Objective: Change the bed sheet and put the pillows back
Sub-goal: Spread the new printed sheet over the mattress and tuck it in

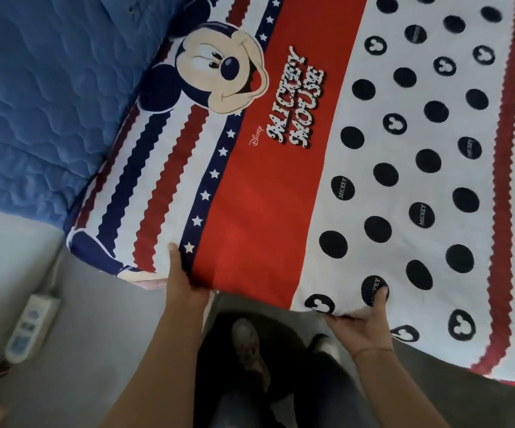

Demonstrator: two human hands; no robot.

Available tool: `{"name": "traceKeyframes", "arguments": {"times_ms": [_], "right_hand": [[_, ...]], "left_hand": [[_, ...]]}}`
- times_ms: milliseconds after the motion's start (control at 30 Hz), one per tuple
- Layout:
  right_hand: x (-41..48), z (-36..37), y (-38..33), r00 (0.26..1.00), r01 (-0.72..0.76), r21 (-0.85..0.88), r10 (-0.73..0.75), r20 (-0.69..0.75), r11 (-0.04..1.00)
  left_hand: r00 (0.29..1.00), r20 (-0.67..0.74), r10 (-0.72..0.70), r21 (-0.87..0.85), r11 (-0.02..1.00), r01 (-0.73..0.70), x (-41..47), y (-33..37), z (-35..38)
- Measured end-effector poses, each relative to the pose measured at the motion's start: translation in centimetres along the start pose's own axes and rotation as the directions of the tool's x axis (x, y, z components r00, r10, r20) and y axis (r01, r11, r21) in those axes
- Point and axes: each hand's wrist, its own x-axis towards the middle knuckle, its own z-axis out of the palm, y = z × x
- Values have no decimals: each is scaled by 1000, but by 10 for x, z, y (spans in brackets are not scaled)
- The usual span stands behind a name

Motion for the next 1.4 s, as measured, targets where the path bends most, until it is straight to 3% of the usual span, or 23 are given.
{"name": "traceKeyframes", "arguments": {"times_ms": [167, 300, 600, 667, 800, 933, 1000, 1033, 1100, 1167, 1300, 1400], "right_hand": [[-3, 5, 9, 995, 92, 22, -91, -33, 996], [-4, 13, 7, 990, 137, 7, -137, -38, 990], [7, -6, 15, 989, 128, -106, -135, -62, 986], [16, -14, 22, 984, 96, -187, -121, -127, 978], [21, -17, 28, 973, 73, -241, -122, -195, 968], [6, 1, 31, 954, -71, -268, -13, -299, 961], [-8, -1, 42, 923, -291, -205, 217, -319, 934], [-12, 0, 51, 887, -402, -129, 350, -302, 906], [-14, 12, 73, 934, -316, -124, 285, -215, 941], [-12, 30, 98, 971, -224, -293, 186, -152, 929], [5, 63, 133, 993, -114, -228, 103, -58, 967], [16, 72, 147, 999, -31, -129, 30, -11, 991]], "left_hand": [[1000, 24, -2, 64, 998, 1, 7, 10, -12], [983, 183, 9, 117, 993, -31, 7, 24, 7], [974, 225, 37, 13, 999, -41, 20, 24, -6], [981, 192, 7, 43, 999, -16, 29, 22, -16], [994, 105, 19, 262, 964, -46, 31, 35, -28], [961, -194, 195, 448, 890, -89, 14, 59, -34], [885, -338, 320, 479, 868, -131, 9, 77, -29], [871, -334, 360, 488, 857, -167, 8, 85, -24], [895, -285, 343, 460, 868, -186, 13, 97, -14], [919, -297, 260, 376, 916, -138, 24, 112, -10], [937, -299, 183, 268, 958, -102, 55, 149, -19], [971, -238, 7, 71, 997, 10, 66, 163, -39]]}}
